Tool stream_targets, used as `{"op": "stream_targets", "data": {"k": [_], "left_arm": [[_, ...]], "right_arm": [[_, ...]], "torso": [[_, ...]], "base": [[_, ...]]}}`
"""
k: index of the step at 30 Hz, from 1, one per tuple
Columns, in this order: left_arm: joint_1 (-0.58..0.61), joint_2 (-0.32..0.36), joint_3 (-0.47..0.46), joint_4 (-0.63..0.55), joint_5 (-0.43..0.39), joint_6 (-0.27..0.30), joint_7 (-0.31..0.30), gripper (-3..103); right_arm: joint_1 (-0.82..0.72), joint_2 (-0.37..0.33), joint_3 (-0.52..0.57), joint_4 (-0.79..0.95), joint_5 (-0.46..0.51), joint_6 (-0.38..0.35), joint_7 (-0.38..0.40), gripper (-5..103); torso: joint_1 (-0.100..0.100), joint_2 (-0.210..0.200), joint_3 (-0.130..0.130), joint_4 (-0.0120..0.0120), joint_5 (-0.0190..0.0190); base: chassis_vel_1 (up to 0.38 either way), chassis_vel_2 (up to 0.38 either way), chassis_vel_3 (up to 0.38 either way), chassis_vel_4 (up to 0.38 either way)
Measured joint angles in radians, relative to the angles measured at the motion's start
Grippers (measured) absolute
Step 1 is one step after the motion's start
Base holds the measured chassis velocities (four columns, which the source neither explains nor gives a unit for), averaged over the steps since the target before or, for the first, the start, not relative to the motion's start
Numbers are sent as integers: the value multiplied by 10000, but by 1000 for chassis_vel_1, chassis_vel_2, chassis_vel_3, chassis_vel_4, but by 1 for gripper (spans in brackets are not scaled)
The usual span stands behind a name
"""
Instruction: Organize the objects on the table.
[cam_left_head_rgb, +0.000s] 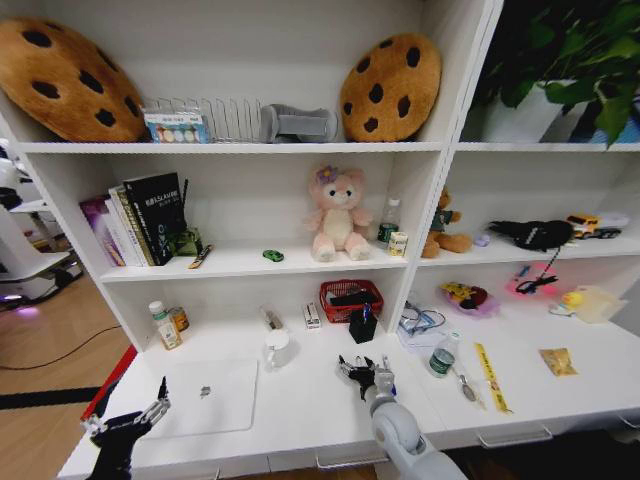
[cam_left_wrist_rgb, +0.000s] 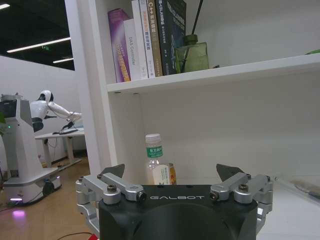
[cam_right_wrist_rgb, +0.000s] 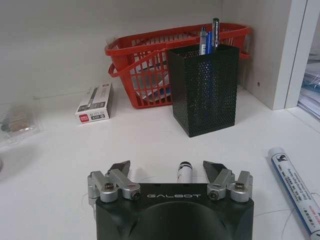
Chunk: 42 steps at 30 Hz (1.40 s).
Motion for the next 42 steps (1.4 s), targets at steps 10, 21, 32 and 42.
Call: {"op": "stream_targets", "data": {"k": [10, 21, 32, 42], "left_arm": [[-43, -40, 52, 125, 37, 3, -62, 101], [-152, -40, 157, 275, 58, 29, -115, 99], [-164, -9, 166, 336, 58, -6, -114, 99], [-182, -26, 245, 394, 185, -35, -108, 99]], "right_arm": [[59, -65, 98, -134, 97, -180, 107, 56], [-451, -226, 109, -1, 13, -125, 10, 13], [-307, -505, 297, 163, -141, 348, -331, 13], [895, -2084, 951, 738, -1223, 2266, -2245, 13]], "torso": [[-1, 3, -2, 0, -2], [-1, 5, -4, -3, -6], [2, -7, 8, 1, 11], [4, -3, 2, -1, 3]], "base": [[0, 0, 0, 0], [0, 0, 0, 0], [0, 0, 0, 0], [0, 0, 0, 0]]}}
